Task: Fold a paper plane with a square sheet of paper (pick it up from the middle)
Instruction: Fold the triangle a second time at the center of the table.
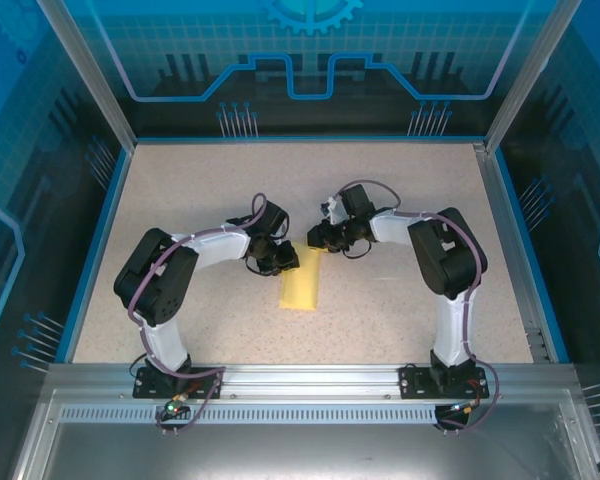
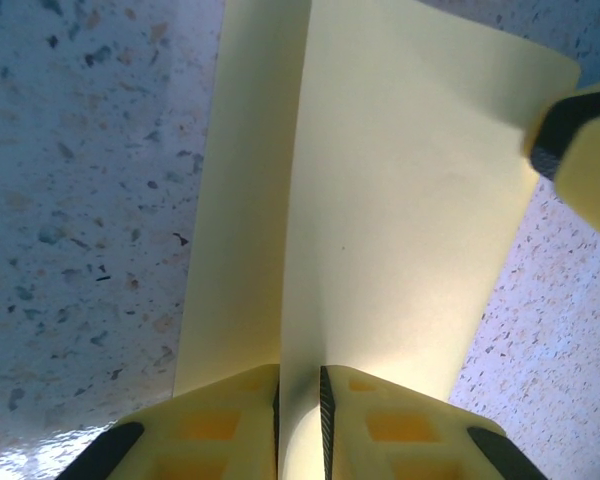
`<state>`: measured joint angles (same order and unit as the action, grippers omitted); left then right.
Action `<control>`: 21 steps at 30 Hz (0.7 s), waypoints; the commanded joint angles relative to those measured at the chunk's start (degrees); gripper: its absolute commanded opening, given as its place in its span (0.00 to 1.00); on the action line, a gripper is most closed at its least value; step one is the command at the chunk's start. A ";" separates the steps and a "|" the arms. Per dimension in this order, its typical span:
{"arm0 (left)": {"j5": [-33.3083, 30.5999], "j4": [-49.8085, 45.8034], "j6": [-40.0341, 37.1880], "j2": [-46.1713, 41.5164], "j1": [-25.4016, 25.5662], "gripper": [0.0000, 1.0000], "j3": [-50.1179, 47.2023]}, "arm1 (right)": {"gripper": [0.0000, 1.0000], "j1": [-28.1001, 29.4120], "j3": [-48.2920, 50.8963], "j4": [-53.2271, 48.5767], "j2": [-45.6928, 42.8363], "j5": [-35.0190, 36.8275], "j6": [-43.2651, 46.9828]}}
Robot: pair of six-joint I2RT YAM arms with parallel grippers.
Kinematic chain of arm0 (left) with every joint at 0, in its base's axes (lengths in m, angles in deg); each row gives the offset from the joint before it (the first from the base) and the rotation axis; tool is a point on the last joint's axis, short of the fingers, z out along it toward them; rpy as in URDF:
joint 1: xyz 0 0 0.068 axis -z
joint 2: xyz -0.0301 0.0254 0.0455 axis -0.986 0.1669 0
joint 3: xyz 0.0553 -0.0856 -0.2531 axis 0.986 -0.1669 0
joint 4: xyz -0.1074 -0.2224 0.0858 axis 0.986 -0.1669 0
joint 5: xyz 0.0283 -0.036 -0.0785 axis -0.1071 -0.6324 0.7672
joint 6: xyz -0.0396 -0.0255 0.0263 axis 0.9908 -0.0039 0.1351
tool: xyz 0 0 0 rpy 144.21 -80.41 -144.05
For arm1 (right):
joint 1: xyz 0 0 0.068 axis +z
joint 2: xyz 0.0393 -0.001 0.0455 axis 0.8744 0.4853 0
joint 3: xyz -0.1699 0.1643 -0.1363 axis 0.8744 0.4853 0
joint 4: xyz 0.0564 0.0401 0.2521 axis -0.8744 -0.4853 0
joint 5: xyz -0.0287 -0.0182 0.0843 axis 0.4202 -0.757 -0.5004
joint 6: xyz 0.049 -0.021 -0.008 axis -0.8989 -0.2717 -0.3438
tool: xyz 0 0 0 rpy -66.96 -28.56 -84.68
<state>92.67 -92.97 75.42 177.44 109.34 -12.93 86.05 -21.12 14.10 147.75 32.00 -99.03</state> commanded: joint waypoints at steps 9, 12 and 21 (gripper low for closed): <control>2.12 0.70 -0.82 -4.09 0.31 0.18 -0.74 | 0.36 -0.39 -0.42 -4.79 -5.86 0.10 3.54; 2.23 0.43 -0.89 -4.32 0.32 0.16 -0.42 | 0.40 -0.38 3.23 -5.11 -11.83 3.52 4.67; 0.59 -2.46 -1.60 -3.90 0.32 0.13 1.43 | 0.47 9.03 17.17 -4.96 -28.37 17.26 12.62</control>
<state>93.28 -93.06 75.20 174.73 109.38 -13.02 89.70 -6.74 11.30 122.16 41.42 -91.22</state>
